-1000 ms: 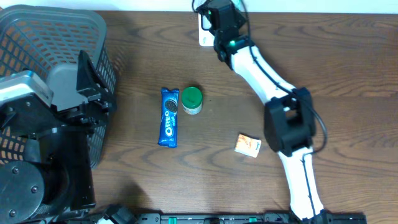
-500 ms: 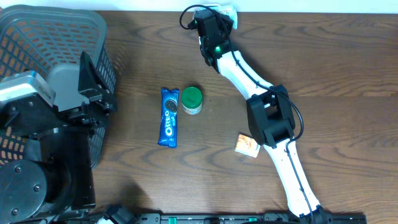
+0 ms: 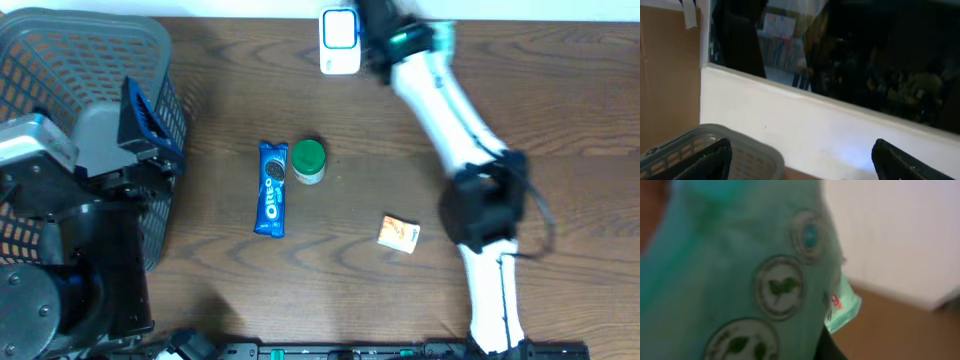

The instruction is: Scan the item barcode

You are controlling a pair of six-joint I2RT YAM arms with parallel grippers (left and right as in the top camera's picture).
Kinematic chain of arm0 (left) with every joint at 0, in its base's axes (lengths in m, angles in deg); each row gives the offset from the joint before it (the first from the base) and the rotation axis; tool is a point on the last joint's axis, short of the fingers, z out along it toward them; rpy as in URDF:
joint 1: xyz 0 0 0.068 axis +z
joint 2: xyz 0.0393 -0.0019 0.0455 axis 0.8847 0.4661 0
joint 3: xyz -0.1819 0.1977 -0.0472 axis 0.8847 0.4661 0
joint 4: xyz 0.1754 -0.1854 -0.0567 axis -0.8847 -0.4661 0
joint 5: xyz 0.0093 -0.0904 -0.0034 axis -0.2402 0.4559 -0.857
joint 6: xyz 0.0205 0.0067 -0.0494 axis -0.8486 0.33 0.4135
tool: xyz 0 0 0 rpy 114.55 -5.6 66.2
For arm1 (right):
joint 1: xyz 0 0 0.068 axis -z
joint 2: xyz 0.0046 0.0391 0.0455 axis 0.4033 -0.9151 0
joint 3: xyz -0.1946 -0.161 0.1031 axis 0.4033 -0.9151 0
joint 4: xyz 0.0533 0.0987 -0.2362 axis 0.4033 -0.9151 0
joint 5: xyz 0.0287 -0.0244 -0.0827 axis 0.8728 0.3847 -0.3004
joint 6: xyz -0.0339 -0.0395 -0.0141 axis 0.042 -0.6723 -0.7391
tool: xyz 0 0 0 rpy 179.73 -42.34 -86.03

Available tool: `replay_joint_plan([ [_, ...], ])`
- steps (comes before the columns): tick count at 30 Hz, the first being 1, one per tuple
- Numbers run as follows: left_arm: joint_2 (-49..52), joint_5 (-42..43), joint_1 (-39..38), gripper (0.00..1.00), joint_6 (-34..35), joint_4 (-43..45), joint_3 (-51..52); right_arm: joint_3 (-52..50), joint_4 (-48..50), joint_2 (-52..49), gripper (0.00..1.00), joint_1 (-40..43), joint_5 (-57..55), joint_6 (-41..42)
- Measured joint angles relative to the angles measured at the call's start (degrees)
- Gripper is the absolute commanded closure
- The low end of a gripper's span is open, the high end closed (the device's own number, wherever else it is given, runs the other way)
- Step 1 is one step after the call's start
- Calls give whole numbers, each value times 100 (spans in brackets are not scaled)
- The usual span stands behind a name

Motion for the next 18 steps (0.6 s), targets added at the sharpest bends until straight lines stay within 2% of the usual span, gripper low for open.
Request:
replay_joint_plan([
  [3,-7,0,0,10,-4,225,2,136,-1499,737,99,850,264,1598],
  [6,-9,0,0,11,-4,363,4,129,-2339,839,99,1755,503,2553],
  [11,-11,0,0,11,-4,407,4,-433,-2181,682,99,3252,1108,3383],
  [18,-9,0,0,11,-4,85,9,-1517,-1276,649,99,4601,1648,3646],
])
